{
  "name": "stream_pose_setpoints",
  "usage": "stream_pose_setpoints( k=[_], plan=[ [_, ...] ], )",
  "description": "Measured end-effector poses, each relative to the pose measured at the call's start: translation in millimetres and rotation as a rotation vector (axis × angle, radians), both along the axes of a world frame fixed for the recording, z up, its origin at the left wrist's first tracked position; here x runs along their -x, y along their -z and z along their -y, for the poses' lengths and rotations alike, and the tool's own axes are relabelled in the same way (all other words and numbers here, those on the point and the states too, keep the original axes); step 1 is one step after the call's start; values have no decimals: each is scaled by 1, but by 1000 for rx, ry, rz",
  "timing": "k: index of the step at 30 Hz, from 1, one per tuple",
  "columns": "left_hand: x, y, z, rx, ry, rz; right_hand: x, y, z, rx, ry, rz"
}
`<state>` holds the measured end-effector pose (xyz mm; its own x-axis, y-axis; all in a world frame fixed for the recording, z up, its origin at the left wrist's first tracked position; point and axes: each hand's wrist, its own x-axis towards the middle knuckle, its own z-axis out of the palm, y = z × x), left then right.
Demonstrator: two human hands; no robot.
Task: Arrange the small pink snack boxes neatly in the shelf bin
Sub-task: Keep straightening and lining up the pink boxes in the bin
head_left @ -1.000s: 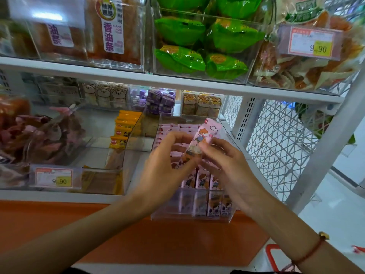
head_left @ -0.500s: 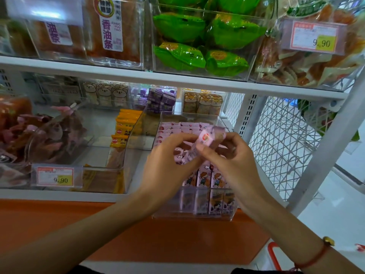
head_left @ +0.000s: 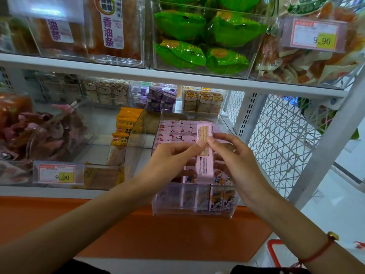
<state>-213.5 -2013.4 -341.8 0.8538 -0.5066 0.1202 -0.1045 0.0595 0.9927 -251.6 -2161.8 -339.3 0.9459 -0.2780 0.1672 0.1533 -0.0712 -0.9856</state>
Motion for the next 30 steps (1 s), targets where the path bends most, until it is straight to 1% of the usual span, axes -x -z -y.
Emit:
stream_pose_setpoints(
  k=[2,4,6,11,14,17,20,23,26,30],
  plan=[
    [-2,-1,-2,-15,-23,99,1,-2,1,48,-39,21],
    [-5,-2,-6,-35,-54,253,3,-5,1,100,-85,63],
    [-7,-5,-9,-25,-77,359,6,-7,2,107,-117,107],
    [-9,-2,-11,0,-72,415,8,-6,2,159,-148,170],
    [-10,0,-10,-22,-64,407,8,-5,4,205,-150,190],
    [-10,-1,-10,-33,-68,396,8,-5,7,306,-141,193],
    [-10,-4,-9,5,-137,378,9,-5,9,443,-117,178],
    [-8,-5,-6,73,-183,288,10,-3,2,507,-99,218],
    [-6,-3,-3,65,-188,231,9,-1,-4,474,-112,259],
    [-12,-2,-9,98,-139,105,4,0,2,290,-212,115]
  ],
)
